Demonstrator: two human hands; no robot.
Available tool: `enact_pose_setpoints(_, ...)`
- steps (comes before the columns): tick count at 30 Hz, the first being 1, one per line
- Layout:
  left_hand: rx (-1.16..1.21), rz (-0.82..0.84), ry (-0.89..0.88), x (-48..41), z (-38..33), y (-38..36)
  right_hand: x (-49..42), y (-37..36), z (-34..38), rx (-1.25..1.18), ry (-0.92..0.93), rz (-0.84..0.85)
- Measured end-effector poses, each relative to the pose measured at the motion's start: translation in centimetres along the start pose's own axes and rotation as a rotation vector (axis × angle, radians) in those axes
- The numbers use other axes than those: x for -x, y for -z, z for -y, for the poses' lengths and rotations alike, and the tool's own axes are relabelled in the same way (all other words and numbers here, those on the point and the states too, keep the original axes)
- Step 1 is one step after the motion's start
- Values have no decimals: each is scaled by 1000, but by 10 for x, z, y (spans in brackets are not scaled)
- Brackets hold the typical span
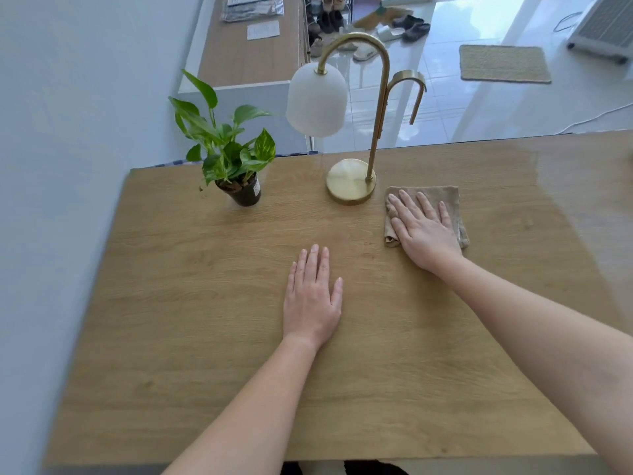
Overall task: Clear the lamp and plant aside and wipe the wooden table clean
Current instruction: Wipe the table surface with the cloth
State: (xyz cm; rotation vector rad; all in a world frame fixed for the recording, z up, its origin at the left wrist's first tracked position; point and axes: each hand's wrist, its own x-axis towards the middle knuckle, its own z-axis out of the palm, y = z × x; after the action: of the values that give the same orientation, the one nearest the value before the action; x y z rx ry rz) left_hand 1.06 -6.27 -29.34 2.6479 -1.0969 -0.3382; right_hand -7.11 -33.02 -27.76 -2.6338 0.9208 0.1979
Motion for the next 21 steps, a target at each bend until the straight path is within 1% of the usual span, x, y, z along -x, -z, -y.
enact_pose_setpoints(5,-38,-20,20,47,59,16,53,-22,35,-14,-113,-7)
enact_pose_setpoints(10,-42,-56,62,92,125,39,105,-59,103,-30,-151,2)
enact_pose_setpoints(13,-54,-61,88,116,160,49,130,-80,147,-28,-132,16)
enact_pose_setpoints(17,-66,-54,114,155,205,54,170,-104,205,-17,-41,32)
enact_pose_setpoints(21,-58,-48,120,184,226,46,213,-126,242,13,29,42)
